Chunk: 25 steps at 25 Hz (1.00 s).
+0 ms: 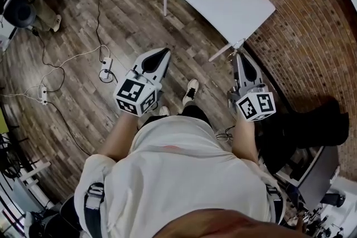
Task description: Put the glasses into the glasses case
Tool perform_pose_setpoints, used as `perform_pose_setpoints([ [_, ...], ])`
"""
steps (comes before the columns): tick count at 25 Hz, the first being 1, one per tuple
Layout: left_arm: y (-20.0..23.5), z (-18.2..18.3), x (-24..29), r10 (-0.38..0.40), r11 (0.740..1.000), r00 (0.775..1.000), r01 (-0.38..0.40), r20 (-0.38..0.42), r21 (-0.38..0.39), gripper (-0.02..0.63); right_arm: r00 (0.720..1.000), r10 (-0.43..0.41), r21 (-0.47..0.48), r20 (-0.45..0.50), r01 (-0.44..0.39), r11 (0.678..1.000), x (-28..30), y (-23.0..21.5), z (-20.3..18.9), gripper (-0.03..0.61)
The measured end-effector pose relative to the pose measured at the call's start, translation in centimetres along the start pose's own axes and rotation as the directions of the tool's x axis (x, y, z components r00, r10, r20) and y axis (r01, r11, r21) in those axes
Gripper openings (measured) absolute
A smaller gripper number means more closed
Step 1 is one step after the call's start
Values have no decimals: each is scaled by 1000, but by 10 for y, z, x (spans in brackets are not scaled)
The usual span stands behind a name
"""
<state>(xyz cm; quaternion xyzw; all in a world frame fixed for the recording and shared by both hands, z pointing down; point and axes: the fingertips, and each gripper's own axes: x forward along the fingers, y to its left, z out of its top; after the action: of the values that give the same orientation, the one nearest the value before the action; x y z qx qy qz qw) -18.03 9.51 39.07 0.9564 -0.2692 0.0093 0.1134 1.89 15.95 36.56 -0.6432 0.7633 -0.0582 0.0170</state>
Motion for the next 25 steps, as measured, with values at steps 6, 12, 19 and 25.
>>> perform_pose_setpoints([
  [6, 31, 7, 45, 48, 999, 999, -48, -6, -10, 18, 999, 42, 15, -7, -42, 999, 51, -35, -1, 61],
  [12, 51, 26, 106, 65, 998, 998, -64, -8, 15, 18, 998, 68, 33, 2, -68, 997, 102, -84, 10, 61],
  [19, 67, 47, 182, 97, 995, 995, -96, -9, 28, 18, 998, 69, 54, 7, -70, 996, 150, -157, 26, 61],
  [25, 70, 52, 246, 104, 993, 994, -102, -26, 50, 18, 997, 71, 86, 16, -72, 994, 180, -217, 28, 63],
])
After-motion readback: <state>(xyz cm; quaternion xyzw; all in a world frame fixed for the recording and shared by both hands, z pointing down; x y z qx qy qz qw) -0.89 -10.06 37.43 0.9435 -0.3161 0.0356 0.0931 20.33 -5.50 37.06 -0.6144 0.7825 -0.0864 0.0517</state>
